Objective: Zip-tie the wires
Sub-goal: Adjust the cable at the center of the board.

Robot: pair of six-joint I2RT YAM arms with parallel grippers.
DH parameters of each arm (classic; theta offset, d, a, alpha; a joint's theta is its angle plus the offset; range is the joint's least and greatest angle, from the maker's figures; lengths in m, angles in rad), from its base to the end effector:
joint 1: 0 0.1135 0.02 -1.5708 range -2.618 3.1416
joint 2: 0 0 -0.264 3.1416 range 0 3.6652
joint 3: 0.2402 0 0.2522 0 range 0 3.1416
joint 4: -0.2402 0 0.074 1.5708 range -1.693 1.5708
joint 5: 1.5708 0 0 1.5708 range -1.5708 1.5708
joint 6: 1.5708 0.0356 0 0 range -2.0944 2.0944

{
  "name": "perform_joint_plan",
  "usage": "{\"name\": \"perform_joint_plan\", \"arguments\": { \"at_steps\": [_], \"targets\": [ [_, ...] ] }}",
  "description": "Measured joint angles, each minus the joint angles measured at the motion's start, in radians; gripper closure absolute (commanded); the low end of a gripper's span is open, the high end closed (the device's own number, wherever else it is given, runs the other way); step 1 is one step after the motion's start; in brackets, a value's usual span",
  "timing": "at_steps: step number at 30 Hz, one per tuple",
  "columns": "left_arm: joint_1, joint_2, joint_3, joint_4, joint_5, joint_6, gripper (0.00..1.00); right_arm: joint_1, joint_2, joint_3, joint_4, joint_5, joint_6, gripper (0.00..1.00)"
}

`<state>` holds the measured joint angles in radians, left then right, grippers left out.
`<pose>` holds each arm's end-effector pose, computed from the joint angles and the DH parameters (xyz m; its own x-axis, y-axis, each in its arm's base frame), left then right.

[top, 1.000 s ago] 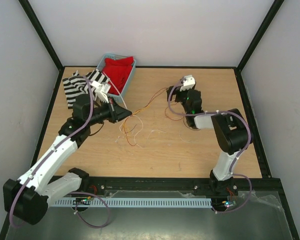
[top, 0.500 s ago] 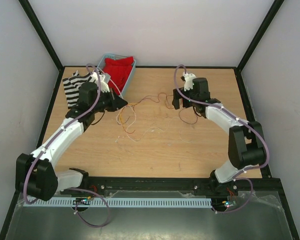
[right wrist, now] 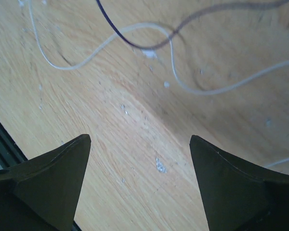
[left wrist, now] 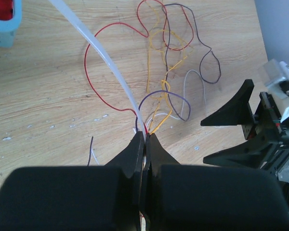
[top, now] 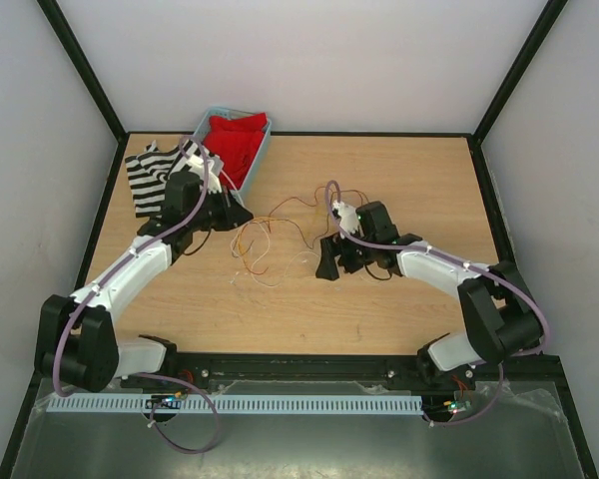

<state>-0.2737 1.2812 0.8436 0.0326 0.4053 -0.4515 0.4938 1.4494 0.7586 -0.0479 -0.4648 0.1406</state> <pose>0.2754 -0.0919 0.2750 -0.6020 -0.2475 -0.7592 0.3719 0.7544 -0.5408 0.2507 0.1531 0.1945 -0.6873 -0.2277 -0.6898 -0.6254 0.6686 0.4024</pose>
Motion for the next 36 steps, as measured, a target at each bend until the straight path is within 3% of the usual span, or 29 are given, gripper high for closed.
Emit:
{"name": "perform_joint_plan", "arguments": {
  "at_steps": [12, 17, 27, 36],
  "targets": [
    [-0.001, -0.018, -0.058, 0.011, -0.014, -0.006, 1.0, -0.004, 0.145, -0.002, 0.1, -0.02, 0.067, 0.04],
    [-0.001, -0.055, -0.108, 0.016, -0.034, -0.016, 1.0, -0.038, 0.261, 0.116, 0.121, -0.011, 0.062, 0.04],
    [-0.031, -0.077, -0.158, 0.034, -0.067, -0.042, 1.0, -0.227, 0.536, 0.444, 0.157, 0.03, 0.074, 0.04],
    [-0.106, -0.007, -0.196, 0.077, -0.073, -0.077, 1.0, -0.391, 0.687, 0.677, 0.116, 0.122, 0.085, 0.04]
  ]
}}
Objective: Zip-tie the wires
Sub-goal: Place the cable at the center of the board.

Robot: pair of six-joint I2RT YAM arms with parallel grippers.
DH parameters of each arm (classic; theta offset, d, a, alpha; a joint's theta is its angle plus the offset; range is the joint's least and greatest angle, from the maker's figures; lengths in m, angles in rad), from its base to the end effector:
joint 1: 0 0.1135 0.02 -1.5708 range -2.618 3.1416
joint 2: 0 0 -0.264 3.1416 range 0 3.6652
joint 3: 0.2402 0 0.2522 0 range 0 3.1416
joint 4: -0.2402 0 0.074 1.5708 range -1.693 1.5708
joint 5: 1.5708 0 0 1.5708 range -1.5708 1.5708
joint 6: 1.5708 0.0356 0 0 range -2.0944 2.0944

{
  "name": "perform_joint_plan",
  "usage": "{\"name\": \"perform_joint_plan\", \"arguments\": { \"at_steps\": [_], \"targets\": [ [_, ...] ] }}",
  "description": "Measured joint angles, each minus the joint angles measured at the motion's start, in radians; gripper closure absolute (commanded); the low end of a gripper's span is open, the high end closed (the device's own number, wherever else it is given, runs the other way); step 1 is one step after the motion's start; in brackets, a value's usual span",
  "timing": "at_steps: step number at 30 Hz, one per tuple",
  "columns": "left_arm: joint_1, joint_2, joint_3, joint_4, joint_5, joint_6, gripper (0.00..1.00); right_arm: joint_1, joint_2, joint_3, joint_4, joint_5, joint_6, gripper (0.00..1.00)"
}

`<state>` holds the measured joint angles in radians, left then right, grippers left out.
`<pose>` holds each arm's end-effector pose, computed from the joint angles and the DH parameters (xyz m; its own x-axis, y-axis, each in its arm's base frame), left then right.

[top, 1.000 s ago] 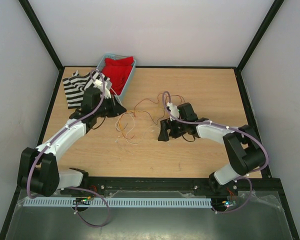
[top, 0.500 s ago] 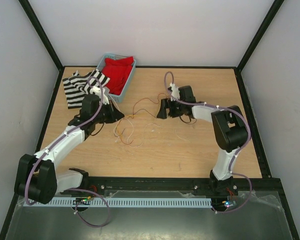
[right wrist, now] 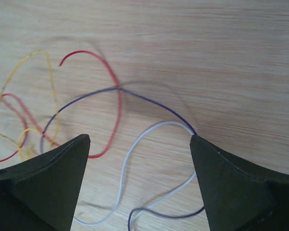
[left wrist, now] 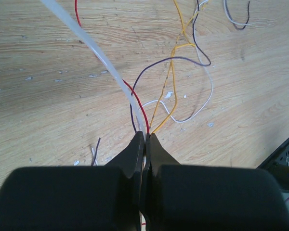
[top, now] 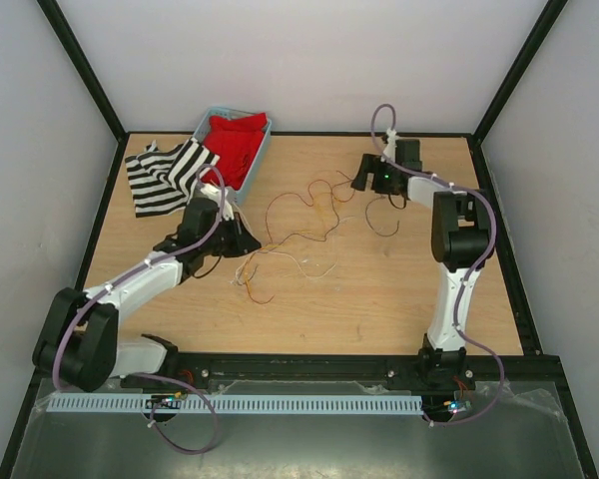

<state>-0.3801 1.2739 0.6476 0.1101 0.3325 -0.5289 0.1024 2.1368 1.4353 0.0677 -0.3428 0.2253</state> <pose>0.2464 -0.1110 0.2178 -0.7057 -0.2317 -0.6696 0.2991 0.7593 -0.5779 0.4704 0.0604 0.1604 -0.6559 0.1441 -0.7410 -0.2248 0.8997 0.3740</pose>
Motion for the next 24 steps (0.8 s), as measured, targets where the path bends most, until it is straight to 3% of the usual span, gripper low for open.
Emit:
{"name": "perform_joint_plan", "arguments": {
  "at_steps": [15, 24],
  "targets": [
    [-0.19, 0.306, 0.122, 0.129, 0.005, -0.06, 1.0, -0.223, -0.016, 0.032, -0.092, 0.132, 0.001, 0.04],
    [-0.282, 0.505, 0.283, 0.191, 0.055, -0.093, 1.0, -0.178, -0.292, -0.151, -0.119, 0.098, -0.016, 0.03]
  ]
}}
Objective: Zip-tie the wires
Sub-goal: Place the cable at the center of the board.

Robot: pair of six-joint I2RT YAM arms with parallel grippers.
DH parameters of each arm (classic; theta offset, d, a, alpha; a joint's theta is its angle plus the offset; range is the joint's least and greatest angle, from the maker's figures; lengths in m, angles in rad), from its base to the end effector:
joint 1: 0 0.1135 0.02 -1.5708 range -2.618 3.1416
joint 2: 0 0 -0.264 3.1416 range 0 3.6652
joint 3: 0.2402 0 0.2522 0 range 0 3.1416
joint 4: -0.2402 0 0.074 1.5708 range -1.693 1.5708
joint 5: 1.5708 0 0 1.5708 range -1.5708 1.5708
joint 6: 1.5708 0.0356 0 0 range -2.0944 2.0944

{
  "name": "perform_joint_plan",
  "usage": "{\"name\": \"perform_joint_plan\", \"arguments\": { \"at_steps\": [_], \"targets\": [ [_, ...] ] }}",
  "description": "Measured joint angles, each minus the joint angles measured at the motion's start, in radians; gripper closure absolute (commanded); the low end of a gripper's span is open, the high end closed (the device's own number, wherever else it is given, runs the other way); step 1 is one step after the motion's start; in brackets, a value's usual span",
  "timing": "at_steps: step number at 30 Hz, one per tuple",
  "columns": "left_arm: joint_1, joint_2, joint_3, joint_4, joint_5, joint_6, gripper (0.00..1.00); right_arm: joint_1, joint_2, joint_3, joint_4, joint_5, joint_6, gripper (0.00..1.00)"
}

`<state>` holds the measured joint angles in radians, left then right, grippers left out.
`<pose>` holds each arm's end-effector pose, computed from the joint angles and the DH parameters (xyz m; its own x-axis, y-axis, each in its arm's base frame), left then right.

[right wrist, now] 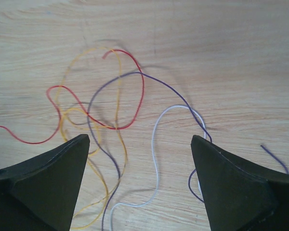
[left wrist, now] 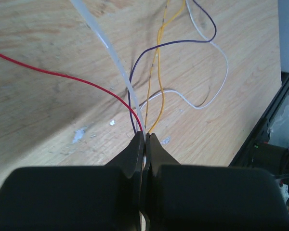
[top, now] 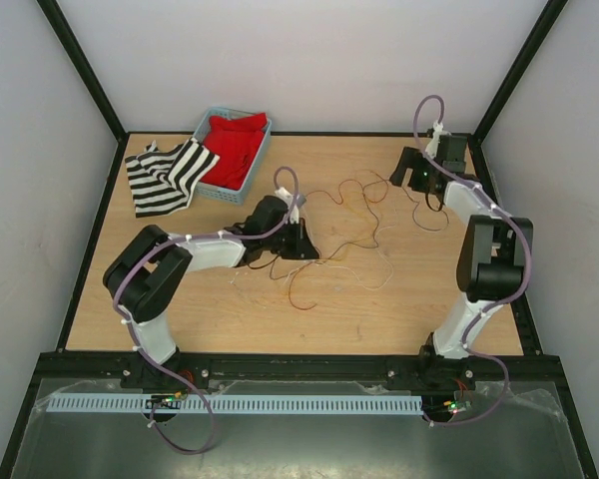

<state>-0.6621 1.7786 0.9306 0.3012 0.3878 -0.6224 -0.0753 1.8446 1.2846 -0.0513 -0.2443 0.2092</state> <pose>0.2858 -0.2398 0.1722 -0.8135 -0.0502 -0.5794 0.4303 0.6182 -0.6577 0.4191 -0.0230 0.2261 -0.5857 0.2463 -0.7722 -0.0029 0.9521 0.3059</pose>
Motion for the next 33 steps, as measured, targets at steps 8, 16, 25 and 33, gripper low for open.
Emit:
{"name": "perform_joint_plan", "arguments": {
  "at_steps": [8, 16, 25, 33],
  "targets": [
    [-0.016, 0.011, -0.042, 0.021, -0.02, -0.009, 1.0, 0.01, -0.166, -0.077, 0.019, -0.073, -0.004, 0.03],
    [-0.004, 0.011, -0.13, 0.029, -0.072, -0.01, 0.9, 0.043, -0.28, -0.25, 0.047, -0.122, -0.003, 0.02],
    [0.0, -0.003, -0.13, 0.051, -0.084, 0.011, 0.49, 0.042, -0.323, -0.303, 0.086, -0.155, 0.008, 0.0],
    [0.042, -0.153, -0.194, 0.014, -0.146, 0.096, 0.14, 0.033, -0.48, -0.409, 0.177, -0.18, 0.031, 0.01]
  ]
}}
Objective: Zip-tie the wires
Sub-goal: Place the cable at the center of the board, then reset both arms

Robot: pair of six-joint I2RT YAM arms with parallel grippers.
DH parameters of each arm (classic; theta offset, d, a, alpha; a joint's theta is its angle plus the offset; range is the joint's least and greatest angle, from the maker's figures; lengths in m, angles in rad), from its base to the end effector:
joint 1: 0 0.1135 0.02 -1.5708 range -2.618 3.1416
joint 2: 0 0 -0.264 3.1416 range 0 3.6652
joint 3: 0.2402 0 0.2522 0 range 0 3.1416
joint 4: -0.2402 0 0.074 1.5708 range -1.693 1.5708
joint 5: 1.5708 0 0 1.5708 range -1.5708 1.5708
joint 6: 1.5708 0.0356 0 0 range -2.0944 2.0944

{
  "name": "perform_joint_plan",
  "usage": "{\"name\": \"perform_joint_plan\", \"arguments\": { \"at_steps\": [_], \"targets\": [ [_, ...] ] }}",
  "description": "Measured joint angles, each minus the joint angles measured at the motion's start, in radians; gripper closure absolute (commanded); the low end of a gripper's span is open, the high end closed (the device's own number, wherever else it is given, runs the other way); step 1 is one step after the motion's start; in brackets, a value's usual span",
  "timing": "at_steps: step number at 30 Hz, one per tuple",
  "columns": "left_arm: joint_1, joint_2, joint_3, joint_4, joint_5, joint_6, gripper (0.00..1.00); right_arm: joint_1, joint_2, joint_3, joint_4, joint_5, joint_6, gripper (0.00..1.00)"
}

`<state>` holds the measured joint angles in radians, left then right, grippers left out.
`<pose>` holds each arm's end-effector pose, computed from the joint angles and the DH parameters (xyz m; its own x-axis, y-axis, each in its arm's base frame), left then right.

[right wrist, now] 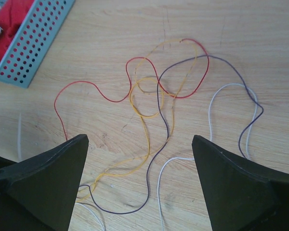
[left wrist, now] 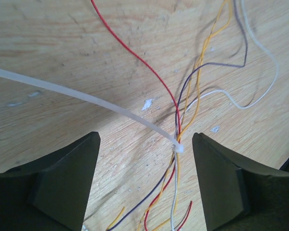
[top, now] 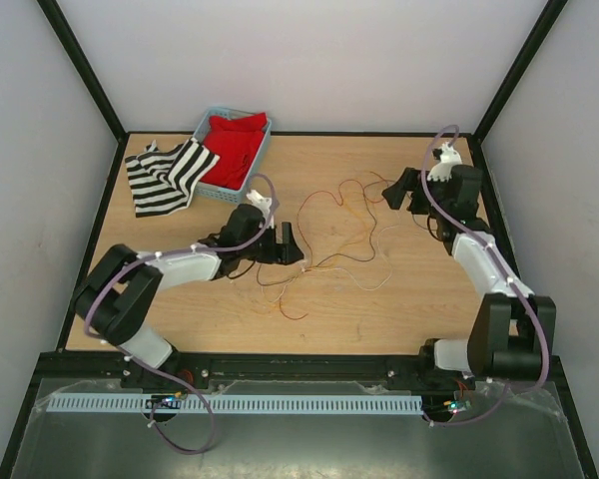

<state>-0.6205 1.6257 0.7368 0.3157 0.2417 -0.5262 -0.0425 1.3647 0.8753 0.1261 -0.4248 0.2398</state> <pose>0.2608 -0.1969 0.1659 -0.7473 -0.0653 -0.6613 0.4081 0.7403 -0.5342 0.3102 0.0015 0.2719 -0.4271 0.2348 -0.8732 -0.2519 0.8966 0.3643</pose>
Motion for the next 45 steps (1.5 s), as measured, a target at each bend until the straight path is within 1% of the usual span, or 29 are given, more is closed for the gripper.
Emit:
{"name": "perform_joint_plan", "arguments": {
  "at_steps": [2, 3, 8, 12, 15, 18, 20, 23, 26, 32, 35, 41, 45],
  "targets": [
    [0.01, -0.055, -0.008, -0.006, -0.011, 0.023, 0.04, -0.007, -0.059, -0.042, 0.035, 0.0, 0.004, 0.01],
    [0.014, -0.08, -0.01, -0.009, -0.014, 0.032, 0.01, -0.01, -0.084, -0.058, 0.047, 0.0, 0.004, 0.01],
    [0.079, -0.247, -0.032, -0.024, 0.014, 0.07, 0.01, -0.027, -0.196, -0.14, 0.103, 0.012, -0.003, 0.01],
    [0.209, -0.439, -0.088, -0.038, 0.014, 0.081, 0.01, -0.037, -0.291, -0.286, 0.204, 0.083, -0.018, 0.01],
    [0.288, -0.571, -0.122, -0.052, -0.047, 0.122, 0.01, -0.039, -0.337, -0.421, 0.291, 0.192, -0.027, 0.01],
    [0.31, -0.66, -0.13, -0.069, -0.151, 0.185, 0.01, -0.041, -0.34, -0.526, 0.365, 0.279, -0.032, 0.01],
    [0.325, -0.7, -0.13, -0.082, -0.244, 0.229, 0.01, -0.042, -0.32, -0.564, 0.405, 0.319, -0.035, 0.01],
    [0.362, -0.732, -0.13, -0.111, -0.344, 0.271, 0.01, -0.041, -0.275, -0.6, 0.5, 0.349, -0.037, 0.01],
    [0.424, -0.74, -0.132, -0.131, -0.407, 0.272, 0.01, -0.02, -0.221, -0.651, 0.631, 0.385, -0.047, 0.01],
    [0.522, -0.737, -0.15, -0.156, -0.465, 0.246, 0.01, 0.102, -0.066, -0.728, 0.902, 0.457, -0.123, 0.01],
    [0.563, -0.721, -0.156, -0.162, -0.476, 0.243, 0.01, 0.132, 0.007, -0.763, 1.026, 0.477, -0.156, 0.01],
    [0.602, -0.638, -0.163, -0.146, -0.489, 0.278, 0.01, 0.185, 0.109, -0.773, 1.19, 0.544, -0.21, 0.01],
    [0.618, -0.567, -0.181, -0.117, -0.505, 0.322, 0.01, 0.211, 0.123, -0.767, 1.2, 0.588, -0.226, 0.01]
  ]
}}
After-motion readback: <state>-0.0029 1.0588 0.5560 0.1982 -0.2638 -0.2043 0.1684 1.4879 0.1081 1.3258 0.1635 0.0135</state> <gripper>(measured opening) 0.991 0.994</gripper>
